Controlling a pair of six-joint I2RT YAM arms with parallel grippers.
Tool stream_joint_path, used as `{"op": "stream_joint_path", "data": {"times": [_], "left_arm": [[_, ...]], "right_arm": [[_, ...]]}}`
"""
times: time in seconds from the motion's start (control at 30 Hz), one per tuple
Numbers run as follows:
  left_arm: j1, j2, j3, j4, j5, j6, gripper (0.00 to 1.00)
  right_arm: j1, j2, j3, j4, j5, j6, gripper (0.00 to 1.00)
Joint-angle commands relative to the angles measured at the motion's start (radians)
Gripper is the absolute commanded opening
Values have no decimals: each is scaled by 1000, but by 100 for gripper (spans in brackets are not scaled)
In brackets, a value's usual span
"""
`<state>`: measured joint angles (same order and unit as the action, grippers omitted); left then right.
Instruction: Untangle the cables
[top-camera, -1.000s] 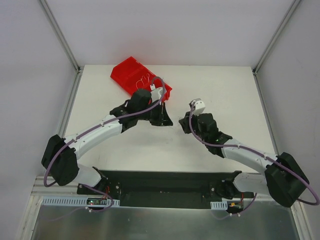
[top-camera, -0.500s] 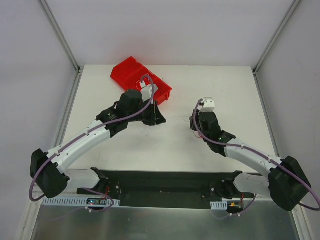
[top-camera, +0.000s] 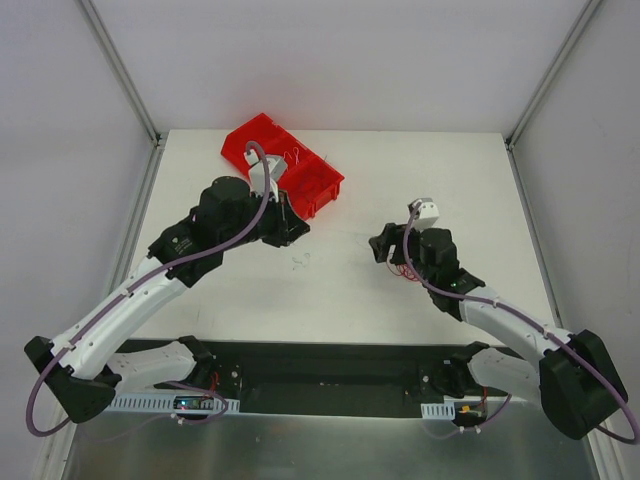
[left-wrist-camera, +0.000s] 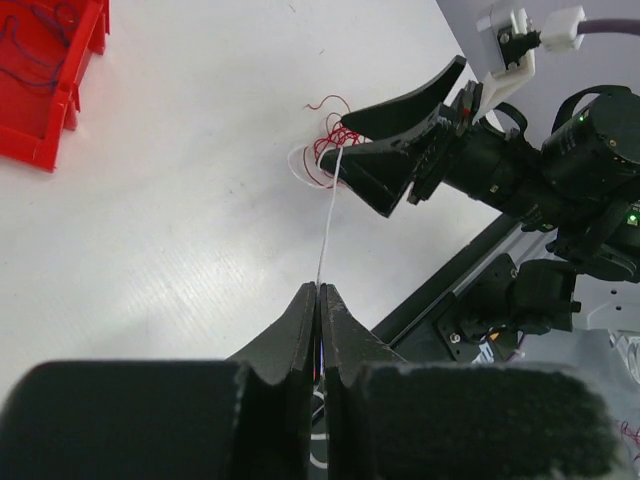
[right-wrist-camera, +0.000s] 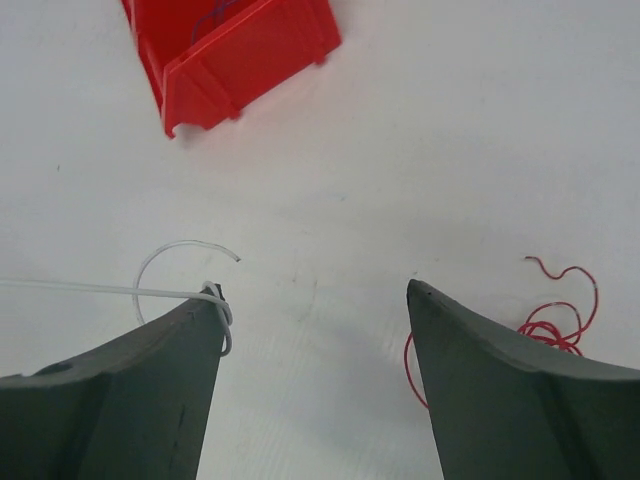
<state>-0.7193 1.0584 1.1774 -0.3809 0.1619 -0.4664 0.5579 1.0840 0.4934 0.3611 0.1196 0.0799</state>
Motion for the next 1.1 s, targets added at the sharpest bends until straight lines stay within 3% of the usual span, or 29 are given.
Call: {"op": "stream_joint_path", "data": {"times": [0.0,0.07,0.1,0.27,0.37,0.47,0.67,0.77,0.83,0.93,1.07], "left_arm": [[6,-55,51,-39,-82,29,0],[8,-70,54,-46,-97,29,0],[8,-77,60,-46,-101,29,0],[15,-83,96,-78,-156,43,0],[26,-81,103,-128,-229,43,0],[55,-100,91,-156,-255,38,0],[207,-158,83,-164,-187,34,0],[251,-166,91,-165,-164,37,0],[262,-169,103,-165,-118,37,0],[264,-170,122,-161,-93,52,0],[267,-186,139,-162,-94,63,0]], "right_arm": [[-19,-21,-47,49,-126,-71,75],[-18,-6,-24,-5,-48,-74,75],[-18,-7,-27,8,-96,-116,76],[8,33,-58,297,-753,-131,77],[42,111,-36,453,-955,-33,78],[66,155,13,414,-1044,-23,79],[106,77,82,63,-867,-225,79],[192,60,170,-211,-552,-380,78],[234,68,181,-266,-395,-390,77],[241,91,175,-272,-350,-378,76],[252,143,221,-381,-21,-316,75]]}}
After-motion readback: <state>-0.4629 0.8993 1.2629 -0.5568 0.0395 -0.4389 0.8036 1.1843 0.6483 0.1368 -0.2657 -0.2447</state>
